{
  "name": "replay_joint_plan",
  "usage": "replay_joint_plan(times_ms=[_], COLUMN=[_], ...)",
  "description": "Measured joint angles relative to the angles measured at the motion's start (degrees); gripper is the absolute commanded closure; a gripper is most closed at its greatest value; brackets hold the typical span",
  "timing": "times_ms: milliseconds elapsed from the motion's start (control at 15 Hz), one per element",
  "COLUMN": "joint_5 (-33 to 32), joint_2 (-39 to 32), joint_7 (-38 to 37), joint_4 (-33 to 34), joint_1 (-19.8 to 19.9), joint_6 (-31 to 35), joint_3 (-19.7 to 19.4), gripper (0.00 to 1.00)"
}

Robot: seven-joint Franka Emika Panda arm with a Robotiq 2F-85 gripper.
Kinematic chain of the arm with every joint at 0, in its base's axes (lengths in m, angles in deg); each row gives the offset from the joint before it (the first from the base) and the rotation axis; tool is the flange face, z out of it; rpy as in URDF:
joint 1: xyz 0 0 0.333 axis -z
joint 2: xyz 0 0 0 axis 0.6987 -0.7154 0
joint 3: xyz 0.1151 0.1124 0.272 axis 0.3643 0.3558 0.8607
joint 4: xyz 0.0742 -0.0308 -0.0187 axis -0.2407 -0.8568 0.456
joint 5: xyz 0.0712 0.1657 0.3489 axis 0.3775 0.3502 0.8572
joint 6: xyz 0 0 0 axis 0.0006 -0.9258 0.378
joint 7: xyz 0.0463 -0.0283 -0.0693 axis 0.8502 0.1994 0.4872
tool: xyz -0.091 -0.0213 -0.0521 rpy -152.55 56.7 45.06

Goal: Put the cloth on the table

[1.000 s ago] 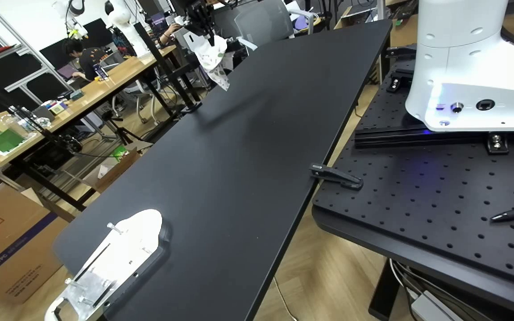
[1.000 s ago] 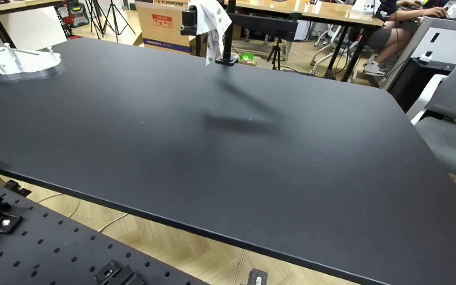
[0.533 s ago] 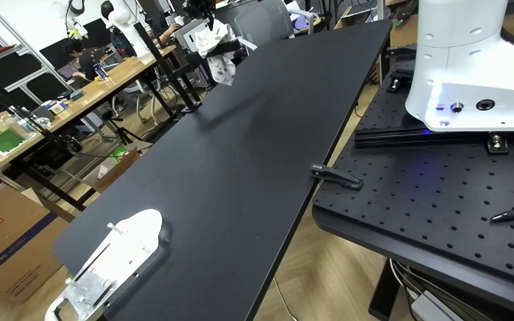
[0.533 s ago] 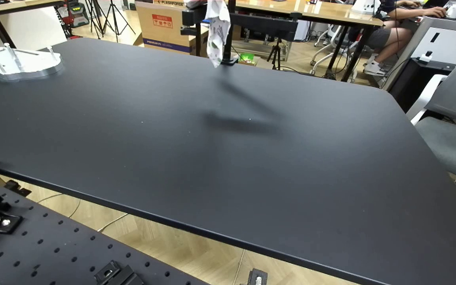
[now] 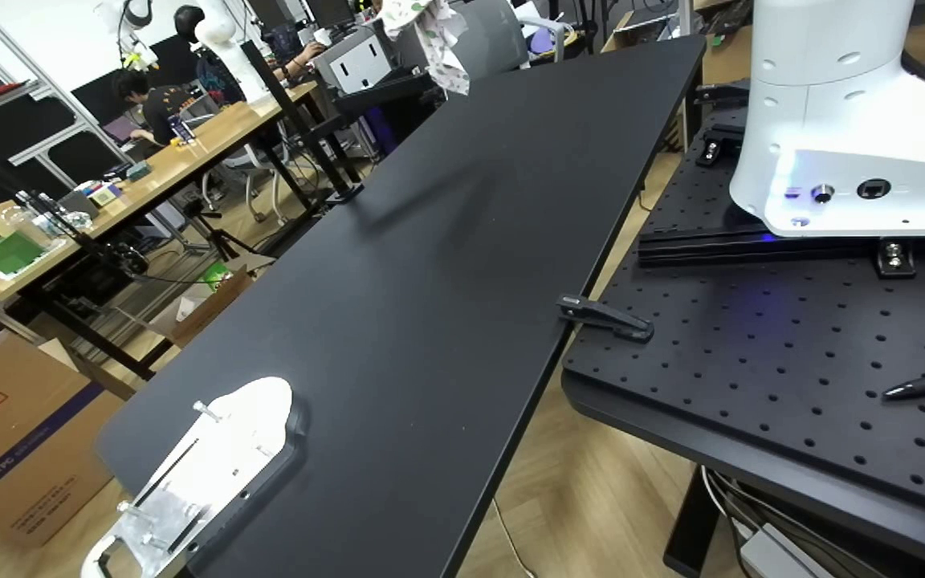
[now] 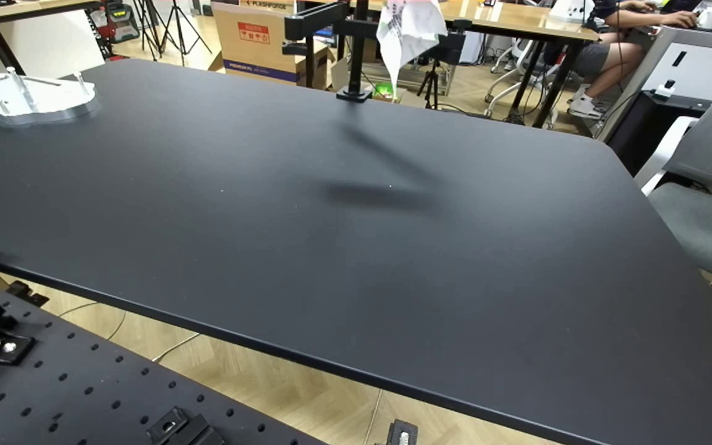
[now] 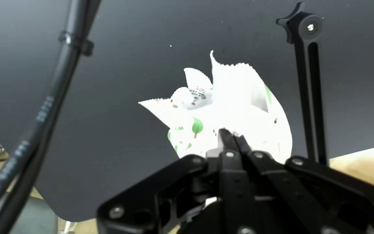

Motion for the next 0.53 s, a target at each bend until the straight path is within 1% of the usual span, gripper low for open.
replay_joint_plan(times_ms=[200,533], joint_5=[0.95,0.87], joint_2=[-0.27,-4.20], joint_7=[-2.90,-8.73], joint_4=[-2.90,-7.06], joint_1=[1.19,1.72], joint_6=[2.84,11.90], joint_3=[-1.25,-1.96], gripper=[0.99,0.99])
